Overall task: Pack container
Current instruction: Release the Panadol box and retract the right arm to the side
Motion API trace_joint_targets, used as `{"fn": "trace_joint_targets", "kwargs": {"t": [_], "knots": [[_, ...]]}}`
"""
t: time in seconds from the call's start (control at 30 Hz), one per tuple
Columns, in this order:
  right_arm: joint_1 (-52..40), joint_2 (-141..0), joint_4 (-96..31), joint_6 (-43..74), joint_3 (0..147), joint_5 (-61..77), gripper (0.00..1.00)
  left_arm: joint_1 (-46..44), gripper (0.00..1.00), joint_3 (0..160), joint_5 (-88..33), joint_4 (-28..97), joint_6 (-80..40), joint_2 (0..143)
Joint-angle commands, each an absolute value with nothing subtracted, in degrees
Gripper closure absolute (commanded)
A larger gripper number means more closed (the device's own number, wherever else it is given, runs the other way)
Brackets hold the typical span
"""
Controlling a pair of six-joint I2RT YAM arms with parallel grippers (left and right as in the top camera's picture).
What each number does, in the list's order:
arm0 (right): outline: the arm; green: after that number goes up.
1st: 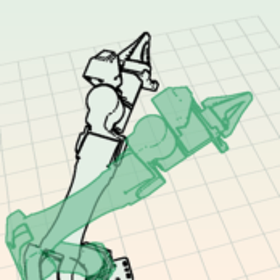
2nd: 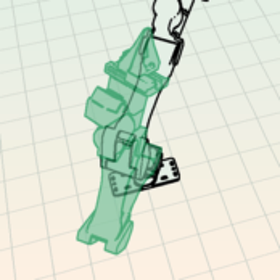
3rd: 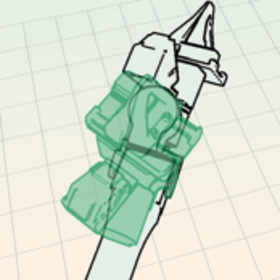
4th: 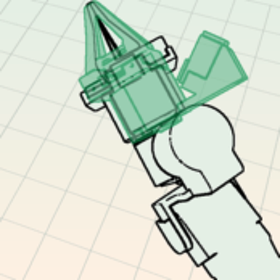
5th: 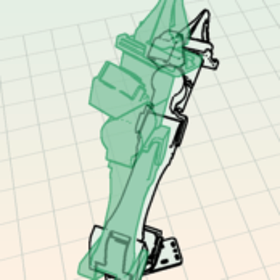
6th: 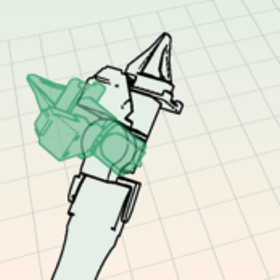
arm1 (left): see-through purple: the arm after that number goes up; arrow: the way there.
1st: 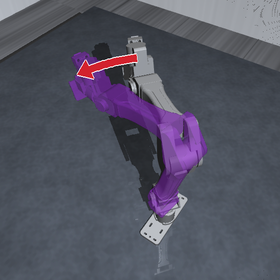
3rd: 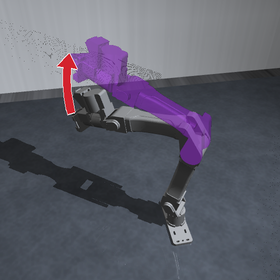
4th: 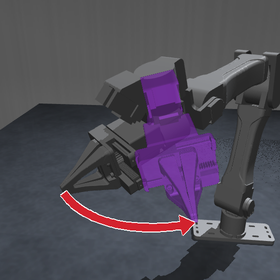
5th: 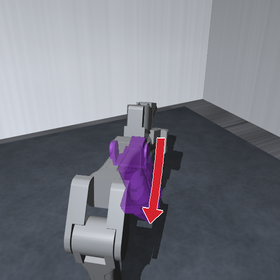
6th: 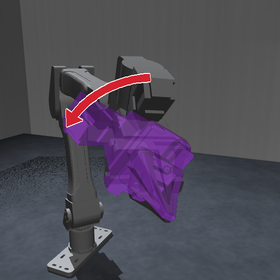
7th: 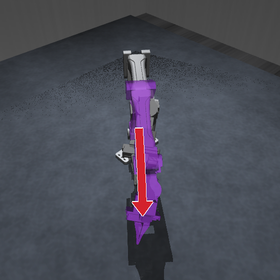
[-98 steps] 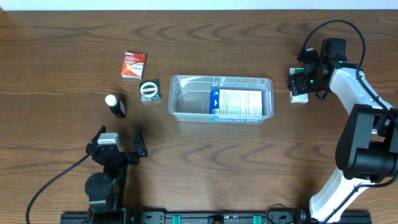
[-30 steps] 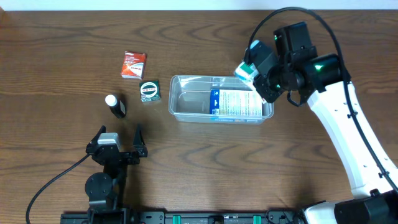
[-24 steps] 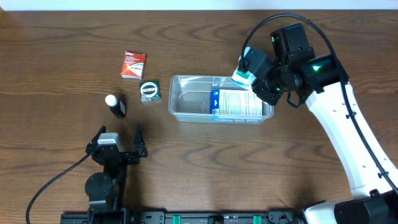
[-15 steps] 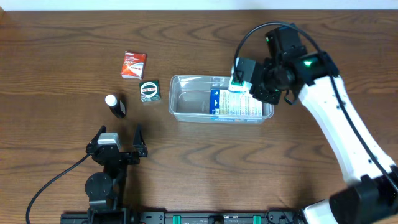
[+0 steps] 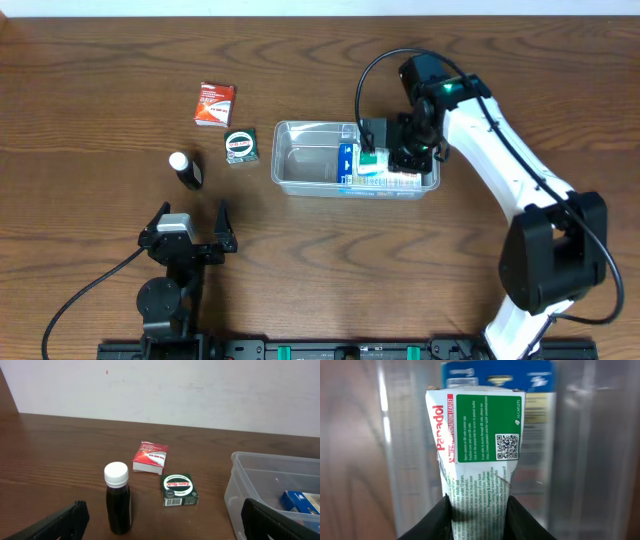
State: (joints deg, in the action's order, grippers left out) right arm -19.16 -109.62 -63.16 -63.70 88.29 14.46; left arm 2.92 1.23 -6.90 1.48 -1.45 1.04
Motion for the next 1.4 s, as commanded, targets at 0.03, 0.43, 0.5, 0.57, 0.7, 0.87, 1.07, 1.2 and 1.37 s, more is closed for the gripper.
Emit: {"fn": "trace_joint_targets", "kwargs": {"t": [0.03,0.43,0.5,0.57,0.7,0.87,1.07,1.2,1.37], "knots": [[-19.57,-110.37,-63.96,-66.11,87.92,17.45,0.62,3.2,0.02,0.23,-7.46,3.38,-1.3,1.04],[-19.57,-109.89,-63.86,-65.25,89.76,17.43,0.38,3.2,0.02,0.23,-7.46,3.38,-1.3,1.04],[-19.66,-108.92,-64.47,-62.81,92.23,17.39,0.4,3.2,0.02,0.23,-7.46,3.38,-1.3,1.04],[-19.68,-107.28,-65.23,-60.34,95.5,16.78,0.41,3.2,0.02,0.23,-7.46,3.38,-1.3,1.04],[-19.07,-102.96,-63.94,-52.4,102.45,13.5,0.32,3.2,0.02,0.23,-7.46,3.38,-1.3,1.04],[-14.74,-97.91,-55.46,-35.38,104.86,5.19,0.01,3.2,0.02,0.23,-7.46,3.38,-1.3,1.04],[-4.12,-96.6,-52.6,-21.04,104.84,0.62,0.01,3.2,0.02,0.23,-7.46,3.38,-1.3,1.04],[2.04,-96.77,-58.08,-21.02,104.71,0.23,0.01,3.2,0.02,0.23,-7.03,3.36,-1.28,1.04],[7.03,-96.77,-62.52,-21.02,104.71,0.23,0.01,3.2,0.02,0.23,-7.05,3.38,-1.3,1.04]]}}
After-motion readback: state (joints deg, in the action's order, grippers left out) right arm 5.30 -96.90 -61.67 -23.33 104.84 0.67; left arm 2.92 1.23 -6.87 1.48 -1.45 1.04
